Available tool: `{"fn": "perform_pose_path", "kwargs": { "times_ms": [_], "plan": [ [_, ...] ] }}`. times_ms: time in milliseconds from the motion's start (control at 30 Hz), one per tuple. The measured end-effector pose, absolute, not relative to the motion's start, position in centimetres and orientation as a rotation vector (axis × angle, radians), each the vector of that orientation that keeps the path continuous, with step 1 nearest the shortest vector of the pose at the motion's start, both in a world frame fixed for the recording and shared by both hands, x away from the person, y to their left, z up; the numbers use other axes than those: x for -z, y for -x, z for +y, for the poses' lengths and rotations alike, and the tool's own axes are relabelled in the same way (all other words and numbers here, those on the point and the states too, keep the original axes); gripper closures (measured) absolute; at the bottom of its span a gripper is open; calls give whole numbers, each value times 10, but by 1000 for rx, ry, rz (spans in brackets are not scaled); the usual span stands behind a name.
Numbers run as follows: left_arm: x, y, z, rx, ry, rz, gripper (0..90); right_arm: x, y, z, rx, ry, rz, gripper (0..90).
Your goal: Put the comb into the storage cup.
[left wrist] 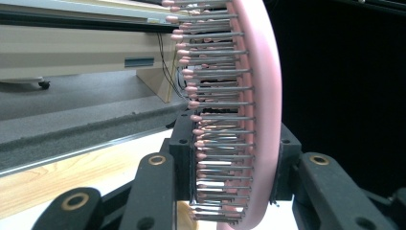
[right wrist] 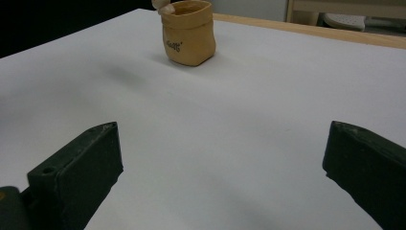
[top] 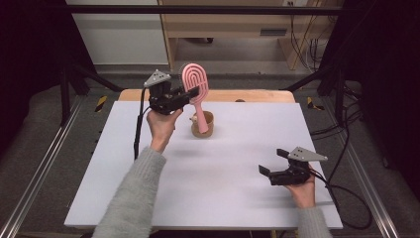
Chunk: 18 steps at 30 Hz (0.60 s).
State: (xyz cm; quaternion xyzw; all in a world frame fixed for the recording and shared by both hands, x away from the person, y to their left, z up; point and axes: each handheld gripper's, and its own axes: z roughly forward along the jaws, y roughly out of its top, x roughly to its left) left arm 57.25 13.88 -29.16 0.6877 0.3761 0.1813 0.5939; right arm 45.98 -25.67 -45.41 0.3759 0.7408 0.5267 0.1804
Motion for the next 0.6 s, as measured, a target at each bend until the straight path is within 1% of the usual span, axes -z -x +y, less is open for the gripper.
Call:
{"fn": "perform_pose_path", "kwargs": {
  "times_ms": [600],
  "plan": [
    [290, -594, 130, -441, -1586, 907, 629, 455, -460, -256, -1484, -1062, 2098, 2]
  ]
}}
